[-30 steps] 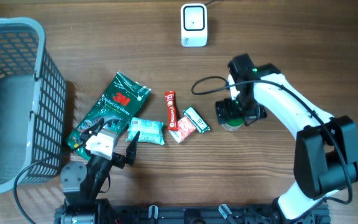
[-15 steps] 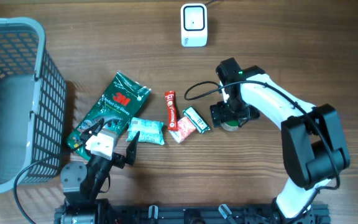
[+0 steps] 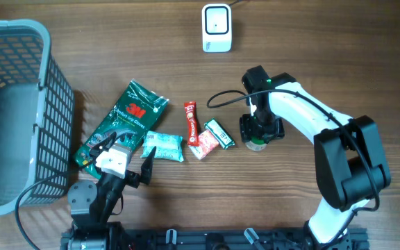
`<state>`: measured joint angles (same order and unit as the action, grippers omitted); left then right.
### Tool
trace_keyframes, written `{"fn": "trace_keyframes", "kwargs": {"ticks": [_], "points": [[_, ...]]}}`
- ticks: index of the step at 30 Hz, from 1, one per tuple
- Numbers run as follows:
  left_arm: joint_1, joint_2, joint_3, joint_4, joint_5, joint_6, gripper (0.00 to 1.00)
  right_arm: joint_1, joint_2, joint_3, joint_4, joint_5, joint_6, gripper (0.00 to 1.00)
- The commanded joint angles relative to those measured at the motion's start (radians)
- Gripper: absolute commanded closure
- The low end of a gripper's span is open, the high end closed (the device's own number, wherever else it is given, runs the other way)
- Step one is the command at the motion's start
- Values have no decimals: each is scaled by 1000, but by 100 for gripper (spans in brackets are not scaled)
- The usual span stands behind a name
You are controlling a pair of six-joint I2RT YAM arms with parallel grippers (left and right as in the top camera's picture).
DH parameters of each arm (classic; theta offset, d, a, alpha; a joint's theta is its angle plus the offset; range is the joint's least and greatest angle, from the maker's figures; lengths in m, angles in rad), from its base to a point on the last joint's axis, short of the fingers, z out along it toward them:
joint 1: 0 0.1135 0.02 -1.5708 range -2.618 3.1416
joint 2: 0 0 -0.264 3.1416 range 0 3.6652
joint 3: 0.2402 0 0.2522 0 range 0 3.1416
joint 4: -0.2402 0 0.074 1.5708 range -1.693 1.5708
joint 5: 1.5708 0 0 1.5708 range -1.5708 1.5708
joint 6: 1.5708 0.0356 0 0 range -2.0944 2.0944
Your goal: Scan the item barcode
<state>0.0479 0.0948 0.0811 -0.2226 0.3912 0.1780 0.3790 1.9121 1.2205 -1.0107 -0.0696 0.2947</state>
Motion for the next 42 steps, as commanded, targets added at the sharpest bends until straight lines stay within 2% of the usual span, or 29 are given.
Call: {"fn": "trace_keyframes", "kwargs": {"ticks": [1,4,10,14,16,29,32,42], "points": [[2,0,-10,6,13,-9,0,2,28,37,-27,-83,249,38],[2,0,-10,6,12,-9,0,2,28,39,-26,-197,319,39],[2,0,-10,6,12,-9,0,-29,28,56,-22,-507,314,37],[2,0,-10,6,12,-9,0,-69,28,59,-48,-790,311,39],[2,0,-10,6,12,-9,0,-76,28,59,-79,-842,307,40],[2,0,-10,6,12,-9,0,-77,25,59,-348,-858,88,41],[2,0,-10,6,12,-9,0,-77,21,59,-430,-909,17,41],[2,0,-10,6,12,-9,0,-24,-12,59,-554,-907,-130,42]]}}
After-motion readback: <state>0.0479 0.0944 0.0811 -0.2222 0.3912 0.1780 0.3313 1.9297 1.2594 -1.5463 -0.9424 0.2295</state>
